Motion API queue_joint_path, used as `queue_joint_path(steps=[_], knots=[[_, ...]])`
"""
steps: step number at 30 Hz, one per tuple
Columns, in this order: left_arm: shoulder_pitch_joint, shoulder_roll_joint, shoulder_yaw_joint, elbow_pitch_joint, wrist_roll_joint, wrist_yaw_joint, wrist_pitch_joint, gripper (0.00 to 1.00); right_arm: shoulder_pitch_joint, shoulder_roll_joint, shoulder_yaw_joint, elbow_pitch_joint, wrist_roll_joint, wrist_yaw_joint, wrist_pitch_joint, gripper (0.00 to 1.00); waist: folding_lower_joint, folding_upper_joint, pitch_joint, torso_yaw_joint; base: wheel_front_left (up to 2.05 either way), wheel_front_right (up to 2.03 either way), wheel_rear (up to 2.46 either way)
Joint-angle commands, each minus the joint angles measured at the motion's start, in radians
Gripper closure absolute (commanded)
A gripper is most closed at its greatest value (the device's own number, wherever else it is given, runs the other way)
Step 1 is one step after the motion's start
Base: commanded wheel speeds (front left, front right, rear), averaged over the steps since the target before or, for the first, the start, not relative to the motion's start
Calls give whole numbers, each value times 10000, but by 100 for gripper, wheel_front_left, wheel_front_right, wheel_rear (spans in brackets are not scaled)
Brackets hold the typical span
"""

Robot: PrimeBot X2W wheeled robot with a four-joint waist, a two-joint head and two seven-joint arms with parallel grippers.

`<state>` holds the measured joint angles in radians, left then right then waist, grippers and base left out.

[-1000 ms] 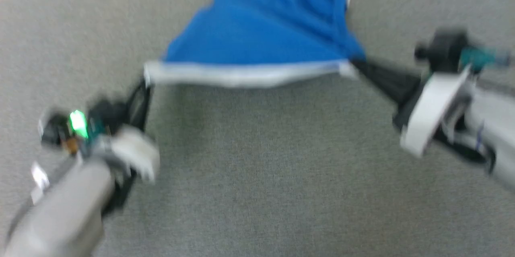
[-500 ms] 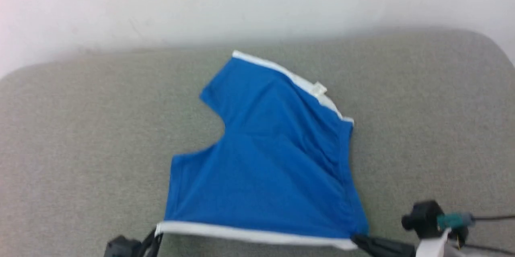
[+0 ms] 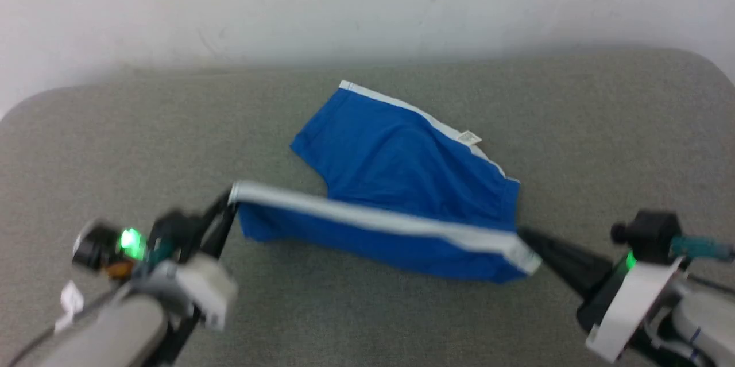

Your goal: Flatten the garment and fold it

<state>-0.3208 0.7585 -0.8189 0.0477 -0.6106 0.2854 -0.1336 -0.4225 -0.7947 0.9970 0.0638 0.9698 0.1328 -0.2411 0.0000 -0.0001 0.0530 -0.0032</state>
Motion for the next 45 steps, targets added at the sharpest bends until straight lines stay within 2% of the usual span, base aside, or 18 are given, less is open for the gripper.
queue_joint_path(steps=[1,5,9,16,19,25,30,31,32,33,34,35,36,42,45], knots=[[-1044,-290,12,275,261,-375,181,100,-340,92,-413,110,-209,-21,28,100,0,1,755,-288,0,0,0],[-3226,-833,98,1189,555,-1149,654,100,-946,355,-1213,207,-633,-21,160,100,0,1,1872,-699,0,0,0],[-5052,-1277,32,2522,792,-1893,1181,100,-1725,930,-1623,578,-1140,-21,275,100,0,1,2953,-1214,0,0,0],[-7206,-2078,-280,5589,1043,-3028,1650,100,-3330,2147,-1290,1904,-1531,-21,668,100,0,1,4317,-2035,0,0,0],[-7779,-2399,-499,6672,1229,-3360,1612,100,-3950,2566,-1056,2663,-1694,-21,707,100,0,1,4671,-2275,0,0,0],[-8356,-3012,-844,8385,1413,-3706,1251,100,-4545,3107,-782,4002,-1926,-21,629,100,0,1,4874,-2407,0,0,0],[-8450,-3270,-1270,9184,1581,-3936,1185,100,-4566,3288,-514,4225,-1780,-21,551,100,0,1,4754,-2406,0,0,0],[-8417,-3327,-1446,9535,1562,-4026,1260,100,-4570,3283,-441,4201,-1700,-21,447,94,0,1,4618,-2412,0,0,0],[-8400,-3353,-1488,9690,1520,-4056,1213,100,-4568,3266,-434,4153,-1673,-21,368,69,0,1,4511,-2408,0,0,0],[-8378,-3395,-1508,9832,1463,-4076,1153,100,-4543,3237,-477,4112,-1637,-21,289,31,0,1,4377,-2391,0,0,0],[-8378,-3430,-1543,9941,1426,-4094,1067,69,-4505,3185,-533,4043,-1616,-21,224,0,0,1,4243,-2365,0,0,0],[-8378,-3430,-1543,9941,1426,-4094,1067,69,-4505,3185,-533,4043,-1616,-21,224,0,0,1,4243,-2365,0,0,0],[-8438,-3463,-1596,10089,1395,-4117,737,0,-4385,3033,-704,3797,-1599,-21,112,0,0,1,3937,-2312,0,0,0],[-8649,-3618,-1719,10283,1123,-4150,716,0,-3768,2268,-1203,2946,-1896,-21,145,0,0,1,3031,-2064,0,0,0],[-8849,-3570,-1970,10028,705,-4156,1217,0,-3236,1845,-1768,2223,-2089,-21,366,0,0,1,2653,-1972,0,0,0]])
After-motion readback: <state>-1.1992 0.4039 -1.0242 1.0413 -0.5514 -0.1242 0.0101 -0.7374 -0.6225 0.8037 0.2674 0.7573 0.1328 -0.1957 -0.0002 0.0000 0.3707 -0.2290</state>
